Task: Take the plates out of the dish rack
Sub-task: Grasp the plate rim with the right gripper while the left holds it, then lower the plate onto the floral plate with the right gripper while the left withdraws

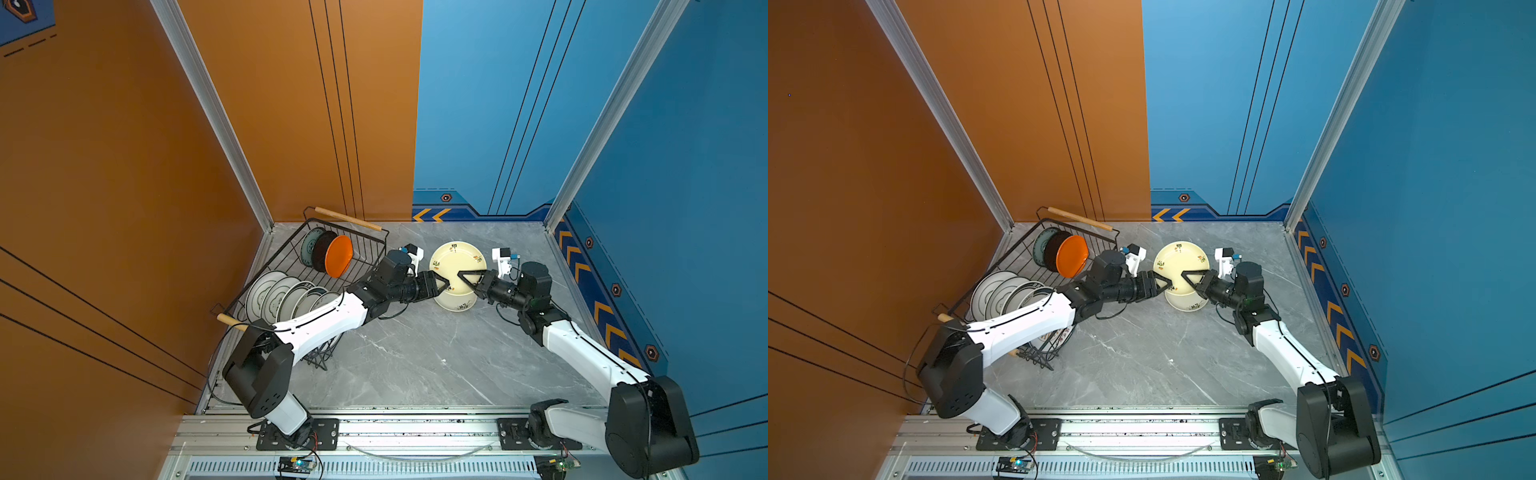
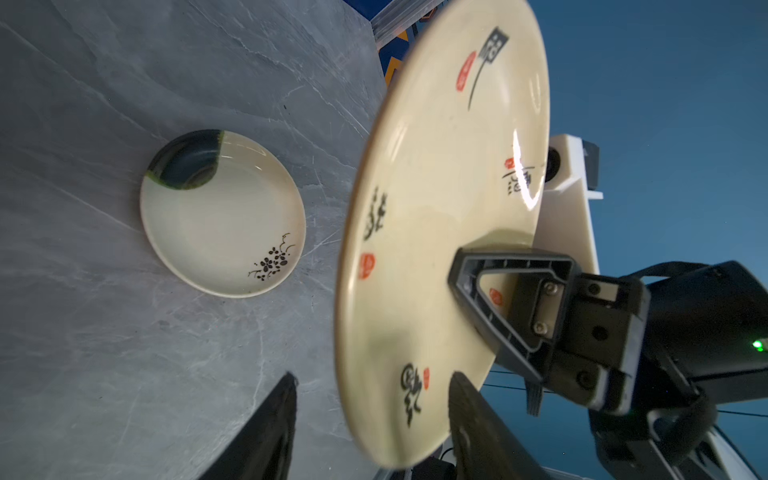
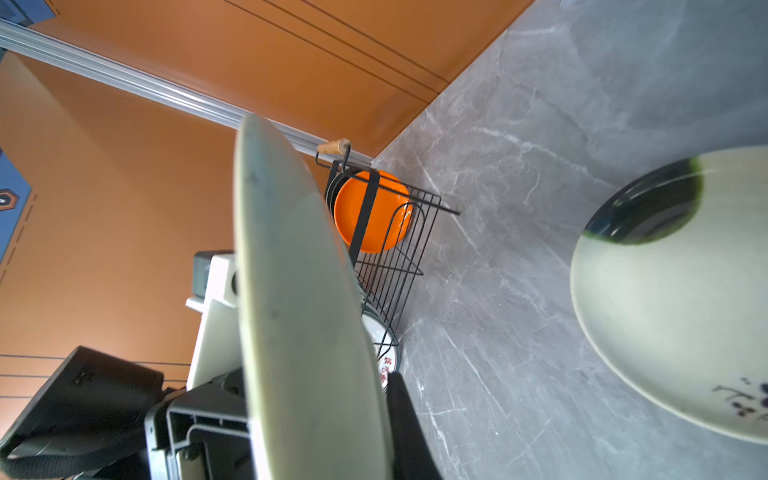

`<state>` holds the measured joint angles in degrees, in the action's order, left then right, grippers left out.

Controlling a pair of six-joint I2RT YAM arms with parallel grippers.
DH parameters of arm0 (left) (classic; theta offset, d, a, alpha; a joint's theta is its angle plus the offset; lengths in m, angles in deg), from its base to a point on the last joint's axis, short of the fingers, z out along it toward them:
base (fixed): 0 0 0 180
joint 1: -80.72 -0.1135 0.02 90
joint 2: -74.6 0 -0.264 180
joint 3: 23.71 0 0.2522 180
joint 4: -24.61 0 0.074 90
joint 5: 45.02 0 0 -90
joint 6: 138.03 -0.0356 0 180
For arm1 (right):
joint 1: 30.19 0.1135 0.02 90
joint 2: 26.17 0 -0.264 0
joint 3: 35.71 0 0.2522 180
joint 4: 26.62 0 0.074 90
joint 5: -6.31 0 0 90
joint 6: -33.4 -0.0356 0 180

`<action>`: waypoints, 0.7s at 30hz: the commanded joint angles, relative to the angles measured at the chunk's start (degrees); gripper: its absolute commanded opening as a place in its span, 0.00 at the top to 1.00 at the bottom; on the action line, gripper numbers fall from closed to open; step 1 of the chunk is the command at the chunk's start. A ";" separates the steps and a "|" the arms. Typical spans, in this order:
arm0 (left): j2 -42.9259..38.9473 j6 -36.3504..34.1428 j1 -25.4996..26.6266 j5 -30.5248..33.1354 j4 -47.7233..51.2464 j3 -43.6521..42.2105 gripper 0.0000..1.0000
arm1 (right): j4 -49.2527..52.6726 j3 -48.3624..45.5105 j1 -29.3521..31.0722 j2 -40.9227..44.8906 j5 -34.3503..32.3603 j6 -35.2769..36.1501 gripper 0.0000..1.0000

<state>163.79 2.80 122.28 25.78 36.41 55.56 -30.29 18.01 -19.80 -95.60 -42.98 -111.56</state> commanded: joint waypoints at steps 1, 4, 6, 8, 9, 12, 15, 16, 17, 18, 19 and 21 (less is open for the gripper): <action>-5.28 -8.49 -0.42 6.51 13.16 1.08 0.36 | 15.22 6.04 -1.01 2.75 -6.94 9.91 1.00; -8.02 -13.56 -0.22 12.98 22.36 1.70 0.34 | 28.37 11.65 -0.93 2.67 -16.31 16.81 1.00; -9.48 -16.25 -0.11 17.60 27.56 1.93 0.33 | 33.76 14.20 -1.26 1.88 -21.43 18.89 1.00; -10.53 -17.98 0.21 22.38 31.57 2.10 0.32 | 37.59 15.84 -1.56 0.54 -25.74 19.64 1.00; -10.98 -18.74 0.26 24.10 33.15 1.99 0.32 | 38.29 16.20 -1.68 -0.31 -26.71 19.96 1.00; -12.21 -20.33 0.50 29.31 36.49 1.81 0.31 | 39.27 16.98 -2.05 -3.64 -27.06 19.87 1.00; -13.27 -21.82 2.09 36.16 37.99 1.38 0.30 | 39.71 17.49 -1.83 -6.96 -26.37 19.53 1.00; -13.37 -22.12 2.75 38.38 38.34 1.22 0.30 | 39.84 17.66 -1.70 -7.90 -26.47 19.67 1.00; -13.43 -22.20 3.20 40.04 38.75 1.00 0.30 | 39.89 17.62 -1.63 -8.75 -26.68 19.78 1.00; -13.41 -22.24 3.30 40.84 38.75 0.61 0.30 | 39.84 17.60 -1.62 -9.57 -26.89 20.01 1.00; -13.43 -22.11 3.42 41.14 38.78 0.25 0.30 | 39.84 17.66 -1.65 -10.37 -27.05 20.01 1.00; -12.99 -21.91 3.60 41.88 38.78 -0.32 0.30 | 39.84 17.88 -1.62 -12.22 -27.11 20.15 1.00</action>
<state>151.29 -17.47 125.40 61.78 72.39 56.50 8.22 33.88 -21.57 -106.68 -68.49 -92.81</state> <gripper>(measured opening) 0.699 0.101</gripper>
